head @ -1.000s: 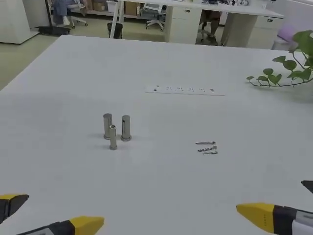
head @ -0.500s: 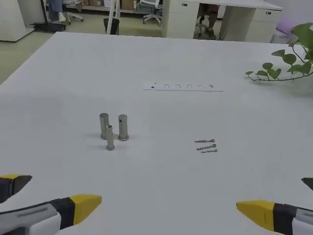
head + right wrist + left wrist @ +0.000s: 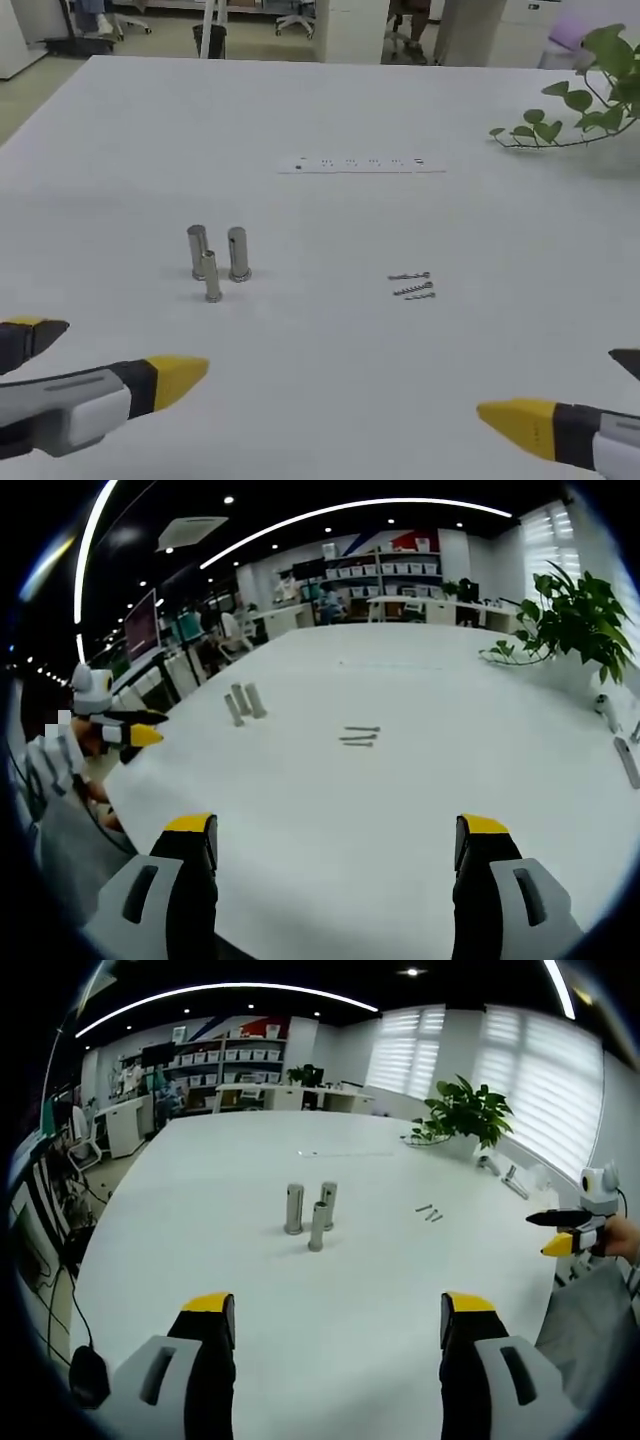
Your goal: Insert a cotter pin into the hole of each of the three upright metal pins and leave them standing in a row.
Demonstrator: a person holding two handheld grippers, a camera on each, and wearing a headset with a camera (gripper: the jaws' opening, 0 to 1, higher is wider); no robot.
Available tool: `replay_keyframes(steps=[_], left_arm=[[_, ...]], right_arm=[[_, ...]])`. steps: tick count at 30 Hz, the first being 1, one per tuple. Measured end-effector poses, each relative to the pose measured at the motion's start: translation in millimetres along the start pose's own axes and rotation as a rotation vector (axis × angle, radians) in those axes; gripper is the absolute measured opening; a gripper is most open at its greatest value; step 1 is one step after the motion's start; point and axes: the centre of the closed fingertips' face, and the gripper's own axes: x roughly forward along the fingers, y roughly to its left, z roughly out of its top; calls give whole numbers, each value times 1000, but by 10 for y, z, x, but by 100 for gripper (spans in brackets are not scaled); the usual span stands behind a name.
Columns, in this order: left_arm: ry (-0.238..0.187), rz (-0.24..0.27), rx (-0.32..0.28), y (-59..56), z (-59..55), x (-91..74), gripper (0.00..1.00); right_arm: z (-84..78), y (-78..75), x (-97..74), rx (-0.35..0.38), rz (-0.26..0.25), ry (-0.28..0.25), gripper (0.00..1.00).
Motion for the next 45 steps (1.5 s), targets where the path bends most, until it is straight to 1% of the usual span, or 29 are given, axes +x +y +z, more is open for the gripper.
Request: replay_keyframes(steps=[4,7,13,15,16,19,21,23,25,29,32,33,34,35,39,40,41,45], left_arm=[[-2,-7,12,2,33,26,83],[-1,-7,29,30,75,74,82],[-17,-13,69,72,207,199,80],[-18,-4,70,92,247,250,82],[-18,-3,73,93,260,268,83],[-31,-15,87,75,323,350,80],[-28,-18,92,67,336,390,78],[-26,-1,108,88,346,430,76],[-29,3,120,92,357,469,75],[-42,13,110,131,377,563,73],[-47,13,85,159,380,631,70],[-43,19,87,171,375,652,68],[-45,38,110,205,381,677,67],[-49,41,126,215,389,694,66],[-67,25,126,198,438,745,65],[-87,19,157,187,480,759,64],[-89,15,166,176,489,767,61],[-93,-21,165,123,531,833,55]], right_arm=[[16,-1,-5,1,-2,-6,100],[23,7,-5,1,0,-6,100],[43,1,-14,-1,-2,-10,100],[46,-1,-17,-1,-2,-10,100],[45,2,-18,-1,-1,-10,100],[43,5,-18,0,0,-8,100],[44,6,-18,-1,1,-8,100],[50,8,-21,0,2,-8,100],[63,4,-27,5,1,-13,100],[60,-9,-43,3,-4,-10,99],[48,-6,-48,3,-2,-6,99],[44,-7,-48,3,-2,-5,99],[38,-5,-47,4,-1,-2,99],[37,-3,-45,5,0,-2,99],[28,4,-36,3,2,5,98],[24,11,-34,3,5,8,98],[25,15,-32,3,6,7,97],[32,23,-25,-5,4,2,97]])
